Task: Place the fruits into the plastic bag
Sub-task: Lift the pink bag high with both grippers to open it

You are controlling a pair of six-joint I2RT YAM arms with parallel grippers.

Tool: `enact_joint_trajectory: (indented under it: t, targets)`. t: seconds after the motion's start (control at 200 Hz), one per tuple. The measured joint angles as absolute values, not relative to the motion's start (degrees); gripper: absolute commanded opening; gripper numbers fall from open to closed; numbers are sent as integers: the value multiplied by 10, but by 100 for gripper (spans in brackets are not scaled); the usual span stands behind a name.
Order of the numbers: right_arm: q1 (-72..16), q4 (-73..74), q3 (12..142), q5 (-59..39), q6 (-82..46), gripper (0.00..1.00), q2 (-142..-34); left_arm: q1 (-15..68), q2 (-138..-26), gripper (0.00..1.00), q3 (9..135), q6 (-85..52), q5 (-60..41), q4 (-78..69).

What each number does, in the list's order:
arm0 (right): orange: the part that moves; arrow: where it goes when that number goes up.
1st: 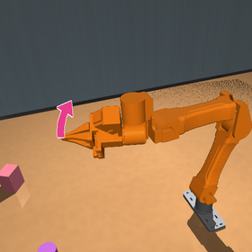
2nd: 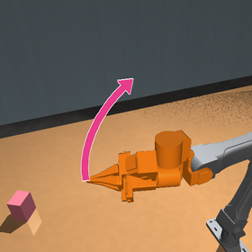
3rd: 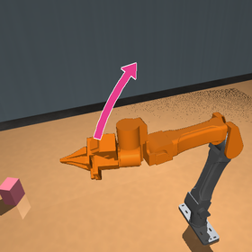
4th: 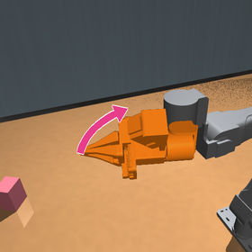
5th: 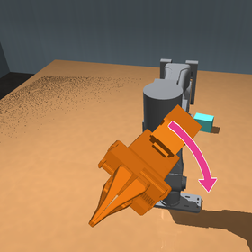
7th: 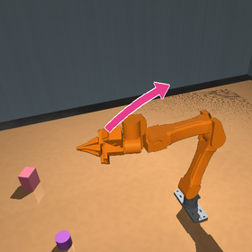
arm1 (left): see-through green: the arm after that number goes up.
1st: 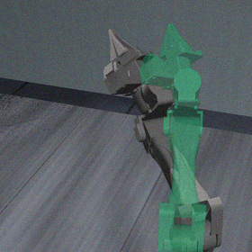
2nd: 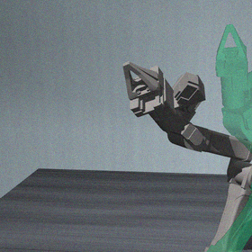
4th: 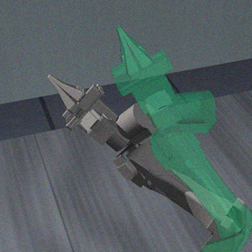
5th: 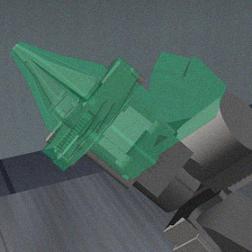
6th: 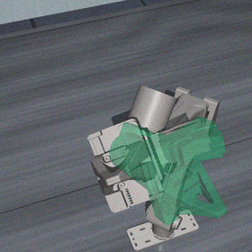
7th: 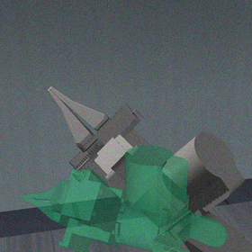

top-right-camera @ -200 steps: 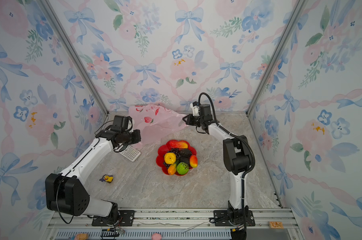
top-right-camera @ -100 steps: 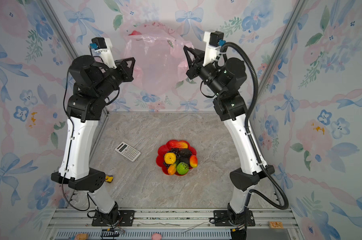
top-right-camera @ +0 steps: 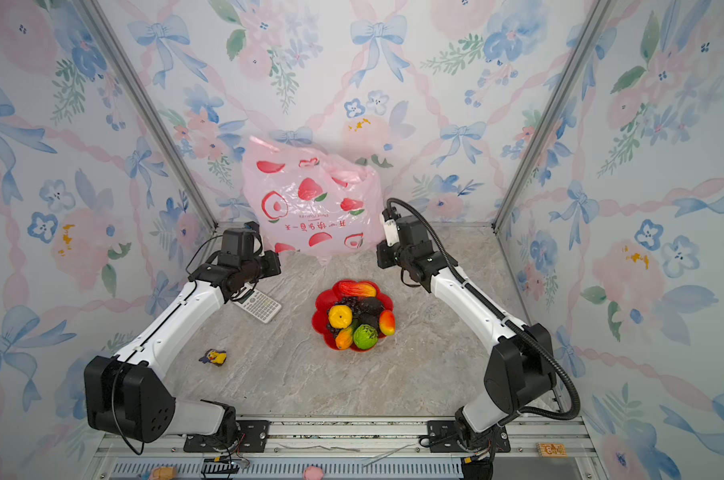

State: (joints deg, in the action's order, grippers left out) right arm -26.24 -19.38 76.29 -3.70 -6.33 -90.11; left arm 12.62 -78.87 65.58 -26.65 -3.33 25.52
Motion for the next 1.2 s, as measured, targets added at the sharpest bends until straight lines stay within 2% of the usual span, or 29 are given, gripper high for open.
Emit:
enact_joint_trajectory:
  t: [0.135, 0.325, 0.715, 0.84, 0.915, 1.0, 1.115, 1.2]
  targets:
    - [-260, -220, 801, -39, -79, 0, -882, 131, -731, 0, 673, -278, -59, 251]
    - [-264, -181, 889, -48, -98, 0, -848, 131, -673, 0, 728, -291, -81, 213]
    - [-272, -169, 933, -55, -112, 0, -881, 129, -710, 0, 777, -292, -95, 214]
    - [-274, -170, 946, -53, -112, 0, -908, 104, -763, 0, 810, -321, -105, 238]
    - [-275, -178, 1006, -48, -104, 0, -954, 74, -829, 0, 874, -359, -126, 257]
    - [-275, -192, 1136, -41, -84, 0, -1030, 58, -920, 0, 994, -391, -136, 277]
    - [-276, -209, 1348, -34, -53, 0, -1117, 76, -1044, 0, 1251, -405, -144, 300]
    - [-281, -205, 1463, -31, -32, 0, -1138, 103, -1104, 0, 1448, -393, -141, 291]
